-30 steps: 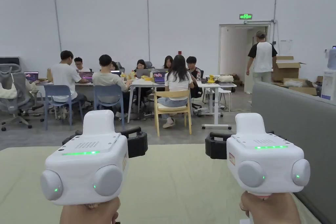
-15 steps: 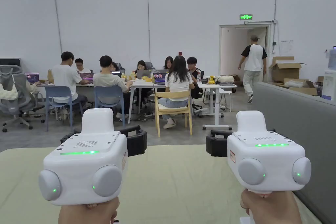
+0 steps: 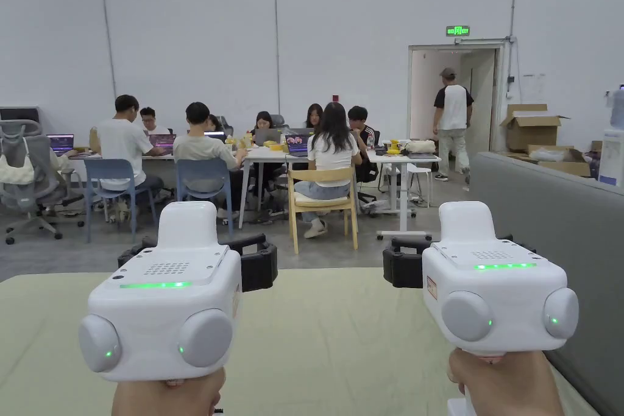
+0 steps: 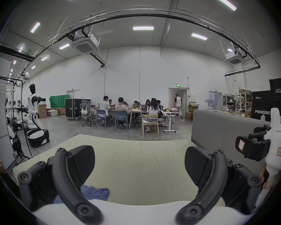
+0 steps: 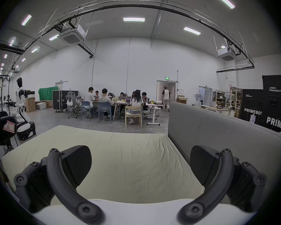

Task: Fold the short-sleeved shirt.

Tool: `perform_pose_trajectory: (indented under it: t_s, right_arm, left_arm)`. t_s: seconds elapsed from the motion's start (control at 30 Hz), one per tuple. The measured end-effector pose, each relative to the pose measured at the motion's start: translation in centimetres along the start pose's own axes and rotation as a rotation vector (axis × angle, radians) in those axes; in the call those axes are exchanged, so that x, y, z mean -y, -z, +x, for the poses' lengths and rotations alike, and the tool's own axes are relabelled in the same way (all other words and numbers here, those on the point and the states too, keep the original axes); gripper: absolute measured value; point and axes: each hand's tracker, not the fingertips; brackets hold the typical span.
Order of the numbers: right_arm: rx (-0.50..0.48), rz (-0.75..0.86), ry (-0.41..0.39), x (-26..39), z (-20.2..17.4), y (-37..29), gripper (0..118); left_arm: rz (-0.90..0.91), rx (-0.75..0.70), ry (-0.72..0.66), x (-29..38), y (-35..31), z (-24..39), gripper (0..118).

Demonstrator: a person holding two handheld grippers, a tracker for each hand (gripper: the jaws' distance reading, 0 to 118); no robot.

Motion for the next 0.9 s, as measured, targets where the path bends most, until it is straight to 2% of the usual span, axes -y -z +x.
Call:
perform_pose_trajectory:
  t_s: [0.47, 0.67, 0.8, 0.9]
  right_arm:
    - [-0.007, 0.006, 0.013, -0.34, -0.1, -0.37, 118]
    - [-0.005, 0.012, -0.009, -0.5, -0.09, -0.61, 118]
    - [-0.019, 0.013, 0.021, -0.69, 0.31, -0.85, 118]
    - [-0.015, 0.015, 0.015, -0.78, 0.23, -0.92, 118]
  left_arm:
    - [0.004, -0.012, -0.001, -0.4, -0.29, -0.44, 117]
    - [-0.004, -0.021, -0.013, -0.31, -0.21, -0.7, 117]
    - [-0.025, 0.002, -0.043, -0.34, -0.07, -0.89, 117]
    - [-0.017, -0.008, -0.02, -0.43, -0.24, -0.67, 117]
